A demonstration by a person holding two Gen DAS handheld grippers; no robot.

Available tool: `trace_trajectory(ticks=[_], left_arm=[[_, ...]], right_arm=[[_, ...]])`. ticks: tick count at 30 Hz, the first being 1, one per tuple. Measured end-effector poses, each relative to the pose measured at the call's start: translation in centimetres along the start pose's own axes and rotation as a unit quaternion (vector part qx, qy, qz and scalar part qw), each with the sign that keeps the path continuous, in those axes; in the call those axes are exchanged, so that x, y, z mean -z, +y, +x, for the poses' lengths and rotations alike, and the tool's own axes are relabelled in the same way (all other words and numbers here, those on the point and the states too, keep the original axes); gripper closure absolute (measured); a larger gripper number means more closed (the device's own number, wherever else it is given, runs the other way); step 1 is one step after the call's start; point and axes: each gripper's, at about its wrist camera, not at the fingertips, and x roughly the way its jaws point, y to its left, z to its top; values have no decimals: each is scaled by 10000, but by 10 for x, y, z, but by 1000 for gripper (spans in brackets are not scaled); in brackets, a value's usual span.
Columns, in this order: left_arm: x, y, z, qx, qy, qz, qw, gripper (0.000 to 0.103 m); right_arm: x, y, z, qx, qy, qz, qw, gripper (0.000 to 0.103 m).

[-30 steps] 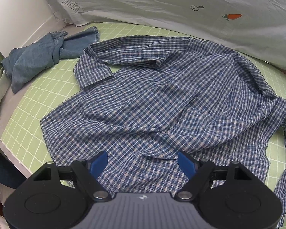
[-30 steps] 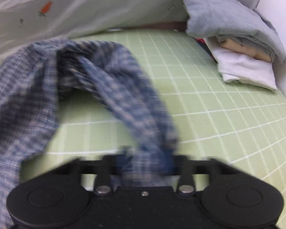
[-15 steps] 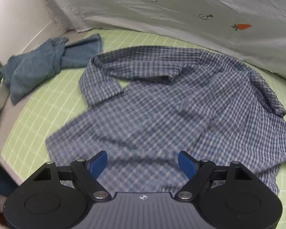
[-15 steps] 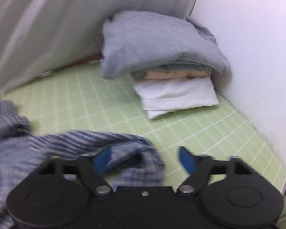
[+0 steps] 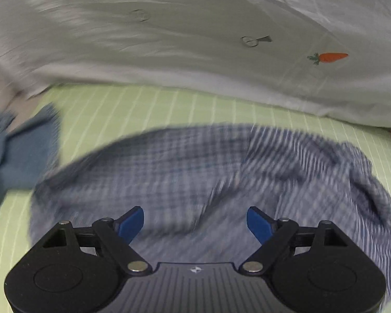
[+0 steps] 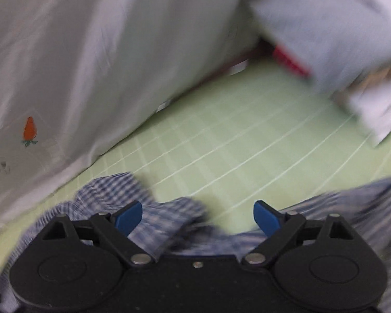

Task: Fold clothes

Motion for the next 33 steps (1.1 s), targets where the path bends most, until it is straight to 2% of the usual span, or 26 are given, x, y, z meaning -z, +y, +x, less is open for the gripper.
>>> trace_trajectory(ticks=[3,7,9,10,11,12,13,14,15,16,17,21,23,25,27,28,29,30,32,33], left_arm=[[-33,-15,33,307,-123,442,9985,17],[-65,-40,63,889,-234,970,9910,16],[-72,-54,78,1230,-161,1174,9853,16],[-74,-60,85,1390,-84,1263,9822,16],[-74,-67,92,1517,10,1349,9792,16],[-73,-72,97,1595,60,1419,9769,20],[-71,-76,102,1664,87,1481,9748,24],[-70,-80,108,1704,129,1490,9740,43],[-69,-81,113,1705,193,1424,9748,71],[-70,-81,118,1684,230,1336,9764,90],[-71,-77,121,1632,231,1217,9788,101],[-91,-45,116,1092,-352,714,9908,103],[-102,-28,112,795,-640,463,9937,103],[-110,-7,111,584,-661,218,9959,103],[-108,11,106,443,-655,-58,9968,99],[-104,19,102,394,-650,-179,9969,94],[-97,26,97,363,-654,-279,9968,79],[-87,34,89,331,-674,-382,9964,65],[-63,48,72,258,-698,-538,9958,49],[-48,55,63,205,-682,-598,9957,43]], right_arm=[[-4,13,36,109,441,345,9984,14],[-1,24,51,21,630,379,9973,26],[-1,30,55,26,608,160,9980,49],[-2,31,57,8,596,15,9982,68],[-3,32,60,-11,583,-129,9982,78],[-6,31,62,-98,564,-152,9982,83],[-9,30,64,-188,544,-170,9982,88],[-14,33,67,-212,493,-260,9982,90],[-19,36,70,-233,441,-352,9981,91],[-27,43,74,-227,320,-550,9977,92],[-37,50,75,-263,168,-694,9971,93],[-78,82,79,-542,-454,-1115,9913,96],[-78,91,79,-507,-539,-1200,9900,98],[-77,99,80,-467,-619,-1285,9887,97],[-76,107,80,-428,-700,-1369,9872,90],[-75,111,80,-408,-740,-1411,9864,76],[-75,116,80,-388,-780,-1453,9855,60],[-74,120,81,-368,-821,-1495,9847,54],[-73,128,81,-328,-901,-1578,9828,27],[-59,121,67,-232,-906,-1651,9818,22]])
